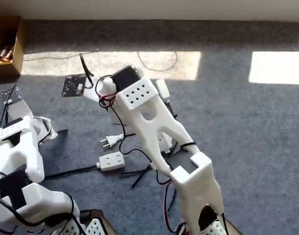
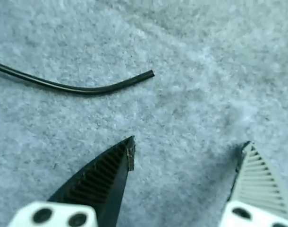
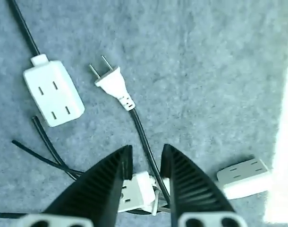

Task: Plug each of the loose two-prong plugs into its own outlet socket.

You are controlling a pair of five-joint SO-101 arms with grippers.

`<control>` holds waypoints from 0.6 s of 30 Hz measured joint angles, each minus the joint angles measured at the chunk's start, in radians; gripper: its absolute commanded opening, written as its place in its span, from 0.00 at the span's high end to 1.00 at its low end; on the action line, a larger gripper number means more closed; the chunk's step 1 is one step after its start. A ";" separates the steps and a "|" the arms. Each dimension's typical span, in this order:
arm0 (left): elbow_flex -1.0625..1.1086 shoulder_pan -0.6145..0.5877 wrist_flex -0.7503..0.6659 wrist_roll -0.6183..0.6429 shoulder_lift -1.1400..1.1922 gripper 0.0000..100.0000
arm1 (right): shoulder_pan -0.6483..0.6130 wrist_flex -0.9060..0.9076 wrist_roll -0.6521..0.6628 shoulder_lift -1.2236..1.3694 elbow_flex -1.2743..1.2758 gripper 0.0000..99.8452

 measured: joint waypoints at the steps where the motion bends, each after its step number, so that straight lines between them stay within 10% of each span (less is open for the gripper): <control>1: 0.000 0.000 0.000 0.000 0.002 0.65 | 0.002 -0.002 0.011 0.018 0.003 0.89; 18: 0.000 0.018 0.000 -0.054 0.006 0.65 | -0.020 -0.219 0.048 0.098 0.298 0.87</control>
